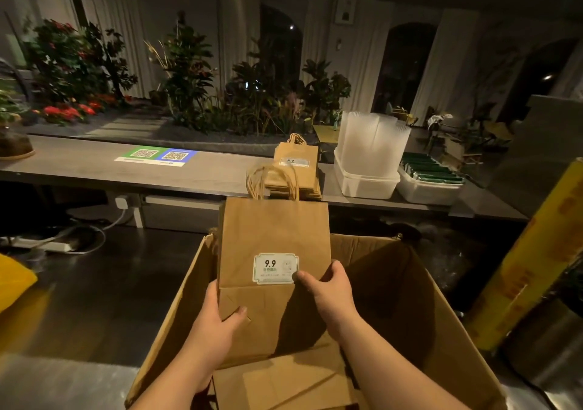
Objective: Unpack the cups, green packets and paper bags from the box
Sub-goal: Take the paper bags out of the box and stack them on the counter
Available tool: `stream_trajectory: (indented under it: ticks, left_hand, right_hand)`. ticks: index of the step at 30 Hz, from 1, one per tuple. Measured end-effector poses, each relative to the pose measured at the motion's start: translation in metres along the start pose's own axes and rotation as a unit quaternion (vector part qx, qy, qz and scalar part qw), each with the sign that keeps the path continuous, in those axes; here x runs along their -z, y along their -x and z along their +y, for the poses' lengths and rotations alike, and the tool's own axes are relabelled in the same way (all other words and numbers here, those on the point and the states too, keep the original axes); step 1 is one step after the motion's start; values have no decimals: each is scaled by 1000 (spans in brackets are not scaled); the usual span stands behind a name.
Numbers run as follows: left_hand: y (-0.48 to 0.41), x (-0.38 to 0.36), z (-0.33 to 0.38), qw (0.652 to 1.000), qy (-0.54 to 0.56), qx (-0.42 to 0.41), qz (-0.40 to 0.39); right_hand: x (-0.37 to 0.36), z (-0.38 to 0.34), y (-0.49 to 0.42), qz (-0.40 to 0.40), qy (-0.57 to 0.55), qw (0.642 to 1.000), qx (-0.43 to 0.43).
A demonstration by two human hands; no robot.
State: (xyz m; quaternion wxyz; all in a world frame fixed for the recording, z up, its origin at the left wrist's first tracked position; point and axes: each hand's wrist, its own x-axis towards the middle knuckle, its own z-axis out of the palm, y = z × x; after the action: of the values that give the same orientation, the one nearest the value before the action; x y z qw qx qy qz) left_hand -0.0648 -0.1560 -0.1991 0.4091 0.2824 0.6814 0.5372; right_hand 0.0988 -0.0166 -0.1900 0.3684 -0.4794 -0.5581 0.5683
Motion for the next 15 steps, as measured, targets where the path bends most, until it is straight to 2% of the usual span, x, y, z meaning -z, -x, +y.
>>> stream_trajectory:
  ticks: [3,5,7,10,13,15]
  left_hand:
    - [3,-1,2,999,19,-39,27]
    - [3,2,-1,996,-13,-76,49]
    - [4,5,-5,991,-57,-103,70]
    - [1,7,-8,984,-58,-134,100]
    - [1,6,-6,981,-47,-142,124]
    - [1,6,-6,982,-50,-128,127]
  right_hand:
    - [2,-10,-9,-13,-60,997,-38]
    - [9,-6,-22,16,-71,995,-65]
    - [19,14,-33,45,56,993,-98]
    - [32,56,-36,-13,283,941,-184]
    - [37,86,-39,-75,403,882,-233]
    - [36,92,-45,-93,430,860,-260]
